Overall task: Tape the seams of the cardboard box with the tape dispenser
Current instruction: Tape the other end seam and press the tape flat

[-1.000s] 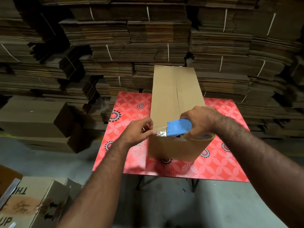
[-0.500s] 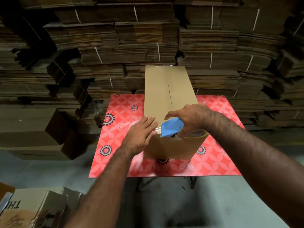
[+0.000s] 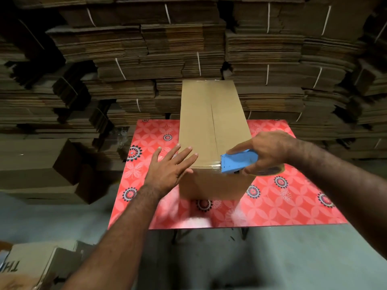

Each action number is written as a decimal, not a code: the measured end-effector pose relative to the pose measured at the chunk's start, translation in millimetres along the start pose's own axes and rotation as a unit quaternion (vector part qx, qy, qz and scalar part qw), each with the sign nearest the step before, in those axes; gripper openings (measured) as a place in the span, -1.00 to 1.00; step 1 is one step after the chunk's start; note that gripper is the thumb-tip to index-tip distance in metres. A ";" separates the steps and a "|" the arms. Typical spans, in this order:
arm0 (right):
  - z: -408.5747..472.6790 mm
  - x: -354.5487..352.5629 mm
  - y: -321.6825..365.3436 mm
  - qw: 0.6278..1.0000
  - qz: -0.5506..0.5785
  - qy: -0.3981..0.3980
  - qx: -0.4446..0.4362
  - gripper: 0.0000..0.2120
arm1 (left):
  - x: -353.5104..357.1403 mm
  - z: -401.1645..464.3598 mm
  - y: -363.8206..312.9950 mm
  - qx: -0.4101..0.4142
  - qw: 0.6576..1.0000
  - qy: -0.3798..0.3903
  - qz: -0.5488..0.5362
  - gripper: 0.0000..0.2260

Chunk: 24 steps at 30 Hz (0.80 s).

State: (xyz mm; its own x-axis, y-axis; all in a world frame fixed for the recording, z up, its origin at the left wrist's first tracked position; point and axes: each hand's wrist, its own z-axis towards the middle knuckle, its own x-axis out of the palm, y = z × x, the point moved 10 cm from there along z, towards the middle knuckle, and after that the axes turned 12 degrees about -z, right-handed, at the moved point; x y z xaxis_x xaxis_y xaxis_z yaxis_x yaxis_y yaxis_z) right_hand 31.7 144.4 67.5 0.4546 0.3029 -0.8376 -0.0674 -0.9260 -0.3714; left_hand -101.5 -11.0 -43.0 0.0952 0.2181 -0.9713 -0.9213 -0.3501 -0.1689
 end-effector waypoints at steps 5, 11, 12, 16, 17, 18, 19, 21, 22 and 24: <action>4.3 0.0 -5.3 1.000 -0.012 -0.011 0.014 -0.34 | 5.9 1.9 0.2 0.006 0.999 0.026 -0.033 -0.51; 5.3 4.2 -3.9 1.000 0.008 -0.028 0.009 -0.29 | -3.1 -2.5 -4.9 -0.004 0.999 0.027 -0.041 -0.40; 5.6 3.7 -3.5 1.000 0.007 -0.029 0.007 -0.29 | -7.9 2.9 -15.3 -0.003 0.999 0.023 -0.044 -0.39; 8.5 0.3 -1.9 1.000 -0.002 -0.025 -0.007 -0.27 | -7.1 31.7 -68.0 0.013 0.997 0.017 -0.070 -0.45; 9.0 0.4 -1.8 1.000 -0.004 -0.023 -0.007 -0.27 | -0.9 35.3 -74.4 0.003 0.998 0.025 -0.056 -0.44; 9.1 0.8 -1.8 1.000 -0.006 -0.022 -0.006 -0.27 | 5.3 36.2 -75.2 -0.017 0.999 0.030 -0.040 -0.43; 8.8 1.0 -1.8 1.000 -0.010 -0.023 -0.004 -0.27 | 9.5 35.0 -72.2 -0.037 0.999 0.027 -0.027 -0.42; 8.3 1.3 -2.6 0.999 -0.017 -0.029 -0.001 -0.29 | 11.3 32.7 -67.4 -0.053 0.998 0.016 -0.012 -0.42; 8.2 0.8 -3.0 0.999 -0.015 -0.032 -0.003 -0.30 | 11.0 32.8 -67.0 -0.051 0.999 0.014 -0.007 -0.43; 8.1 0.4 -4.1 0.999 -0.002 -0.041 -0.010 -0.31 | 11.9 33.7 -66.5 -0.042 0.999 0.013 0.004 -0.46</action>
State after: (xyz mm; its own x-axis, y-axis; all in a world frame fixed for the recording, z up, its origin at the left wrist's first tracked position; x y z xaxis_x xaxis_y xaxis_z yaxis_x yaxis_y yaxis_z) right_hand 24.9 150.2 65.4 0.3807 0.3232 -0.8664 -0.0476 -0.9288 -0.3675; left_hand -51.8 45.6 -37.8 0.0992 0.1909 -0.9766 -0.8871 -0.4276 -0.1737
